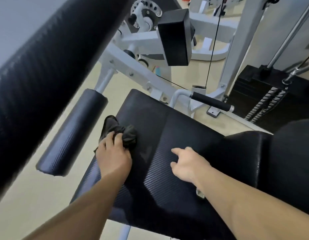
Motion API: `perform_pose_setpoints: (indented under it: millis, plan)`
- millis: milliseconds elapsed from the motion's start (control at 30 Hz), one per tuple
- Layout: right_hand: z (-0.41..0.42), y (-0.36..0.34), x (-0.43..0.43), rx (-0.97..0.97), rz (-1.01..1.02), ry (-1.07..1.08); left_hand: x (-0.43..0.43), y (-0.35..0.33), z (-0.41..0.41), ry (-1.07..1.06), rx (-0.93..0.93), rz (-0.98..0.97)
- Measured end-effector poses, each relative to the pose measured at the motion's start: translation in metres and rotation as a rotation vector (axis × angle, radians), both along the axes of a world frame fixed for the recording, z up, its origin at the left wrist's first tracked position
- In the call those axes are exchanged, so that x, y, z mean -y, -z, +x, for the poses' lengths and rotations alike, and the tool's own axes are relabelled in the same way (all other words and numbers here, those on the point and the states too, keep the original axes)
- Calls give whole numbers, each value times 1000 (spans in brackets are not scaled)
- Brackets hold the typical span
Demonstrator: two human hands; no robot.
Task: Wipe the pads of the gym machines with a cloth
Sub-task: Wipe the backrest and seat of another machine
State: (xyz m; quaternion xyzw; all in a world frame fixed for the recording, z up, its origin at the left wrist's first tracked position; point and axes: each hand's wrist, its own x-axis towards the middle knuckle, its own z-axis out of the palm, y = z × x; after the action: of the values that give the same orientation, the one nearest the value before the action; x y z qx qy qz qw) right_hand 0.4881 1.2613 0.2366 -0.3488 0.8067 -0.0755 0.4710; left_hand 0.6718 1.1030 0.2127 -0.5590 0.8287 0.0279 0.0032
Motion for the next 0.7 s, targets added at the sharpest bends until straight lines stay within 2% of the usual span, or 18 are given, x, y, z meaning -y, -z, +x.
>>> perform_pose_setpoints:
  millis: [133, 267, 333, 400, 467, 500, 600, 700]
  plan:
    - [38, 24, -15, 18, 119, -27, -84, 19, 50, 242, 151, -13]
    - [59, 28, -24, 1, 127, -19, -49, 13, 57, 548, 204, -71]
    - [63, 32, -27, 10, 85, 29, -35, 8, 55, 529, 212, -75]
    - [65, 37, -34, 28, 20, 124, -49, 9, 41, 369, 167, -35]
    - [75, 44, -49, 32, -144, 271, -81, 14, 30, 275, 78, 0]
    - [83, 48, -59, 9, -229, 353, -96, 18, 27, 316, 58, 25]
    - [116, 50, -92, -93, -332, 504, -138, 35, 48, 651, 78, 95]
    - [157, 48, -124, -77, -366, 615, -169, 52, 90, 1005, 135, 153]
